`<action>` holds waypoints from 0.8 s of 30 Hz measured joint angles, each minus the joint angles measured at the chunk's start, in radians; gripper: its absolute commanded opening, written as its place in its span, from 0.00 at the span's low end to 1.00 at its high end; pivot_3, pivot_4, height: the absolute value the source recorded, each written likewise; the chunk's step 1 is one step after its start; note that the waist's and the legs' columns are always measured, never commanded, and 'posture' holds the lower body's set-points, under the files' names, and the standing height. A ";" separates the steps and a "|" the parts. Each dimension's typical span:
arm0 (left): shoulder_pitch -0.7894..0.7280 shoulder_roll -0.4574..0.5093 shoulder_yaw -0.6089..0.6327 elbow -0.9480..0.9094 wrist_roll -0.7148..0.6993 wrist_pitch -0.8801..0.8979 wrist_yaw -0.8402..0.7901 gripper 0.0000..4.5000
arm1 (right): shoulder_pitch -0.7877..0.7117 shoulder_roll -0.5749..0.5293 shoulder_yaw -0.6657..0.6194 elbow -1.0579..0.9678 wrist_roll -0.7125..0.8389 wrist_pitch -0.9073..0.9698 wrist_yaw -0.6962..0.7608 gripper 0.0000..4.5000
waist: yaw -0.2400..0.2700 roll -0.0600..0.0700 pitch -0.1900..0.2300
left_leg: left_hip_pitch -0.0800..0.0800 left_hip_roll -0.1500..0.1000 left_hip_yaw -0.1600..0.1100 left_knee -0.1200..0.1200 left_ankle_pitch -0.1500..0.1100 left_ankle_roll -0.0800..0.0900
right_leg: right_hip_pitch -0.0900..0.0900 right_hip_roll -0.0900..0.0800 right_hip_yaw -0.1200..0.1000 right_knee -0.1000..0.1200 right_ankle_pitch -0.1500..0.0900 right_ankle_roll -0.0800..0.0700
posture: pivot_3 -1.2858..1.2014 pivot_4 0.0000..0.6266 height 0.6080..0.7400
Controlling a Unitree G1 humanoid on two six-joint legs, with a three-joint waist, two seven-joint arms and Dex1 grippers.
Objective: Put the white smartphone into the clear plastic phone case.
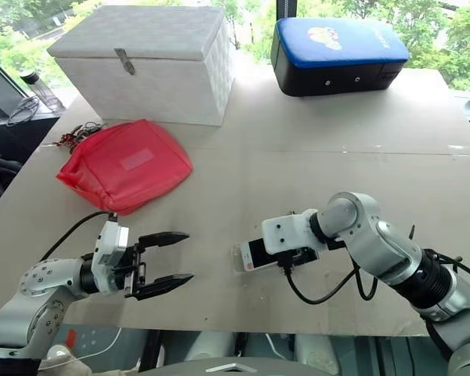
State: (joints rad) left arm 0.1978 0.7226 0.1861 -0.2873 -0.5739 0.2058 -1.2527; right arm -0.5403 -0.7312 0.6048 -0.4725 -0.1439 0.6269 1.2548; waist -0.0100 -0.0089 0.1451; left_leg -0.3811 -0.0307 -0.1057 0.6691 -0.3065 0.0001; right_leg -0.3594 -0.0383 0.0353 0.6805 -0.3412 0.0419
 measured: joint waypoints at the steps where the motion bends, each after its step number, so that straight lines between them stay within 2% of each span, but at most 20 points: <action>1: -0.001 0.000 -0.001 0.000 0.002 -0.001 -0.001 1.00 | 0.006 -0.002 -0.005 -0.004 0.003 0.002 -0.002 0.72 | 0.000 0.000 0.000 | 0.000 0.000 0.000 0.000 0.000 0.000 | 0.000 0.000 0.000 -0.001 0.000 0.000 | 0.52 0.24 1.00; 3: -0.010 0.000 -0.001 0.002 0.004 -0.005 -0.004 1.00 | 0.025 -0.012 -0.017 -0.011 0.012 0.005 -0.005 0.95 | 0.003 0.000 0.000 | -0.001 -0.001 -0.002 0.000 0.000 0.000 | 0.000 -0.001 -0.002 -0.001 0.000 0.000 | 0.52 0.24 1.00; 4: -0.011 0.000 -0.002 0.002 0.004 -0.005 -0.005 1.00 | 0.030 -0.012 -0.019 -0.013 0.014 0.005 -0.006 0.99 | 0.003 0.000 0.000 | -0.001 -0.001 -0.002 0.000 0.000 0.000 | 0.000 -0.001 -0.002 -0.001 0.000 0.000 | 0.52 0.24 1.00; 9: -0.041 0.000 -0.016 0.029 0.020 -0.008 -0.011 1.00 | 0.061 -0.007 -0.029 -0.009 0.028 0.026 -0.031 0.99 | -0.003 0.000 0.000 | -0.001 -0.001 -0.002 0.000 0.000 0.000 | 0.000 0.000 -0.002 -0.001 0.000 0.000 | 0.52 0.24 1.00; 24: -0.057 -0.006 -0.041 0.049 0.025 -0.037 -0.019 1.00 | 0.026 -0.012 -0.035 -0.016 0.107 0.117 -0.030 0.99 | -0.007 0.002 0.002 | -0.002 0.000 -0.002 0.000 0.000 0.000 | -0.001 0.000 -0.002 0.000 0.000 0.000 | 0.52 0.24 1.00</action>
State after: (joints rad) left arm 0.1406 0.7164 0.1448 -0.2379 -0.5488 0.1686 -1.2717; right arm -0.5147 -0.7432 0.5693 -0.4881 -0.0365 0.7437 1.2244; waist -0.0167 -0.0066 0.1468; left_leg -0.3829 -0.0312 -0.1073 0.6693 -0.3066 0.0003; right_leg -0.3603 -0.0386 0.0332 0.6801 -0.3412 0.0418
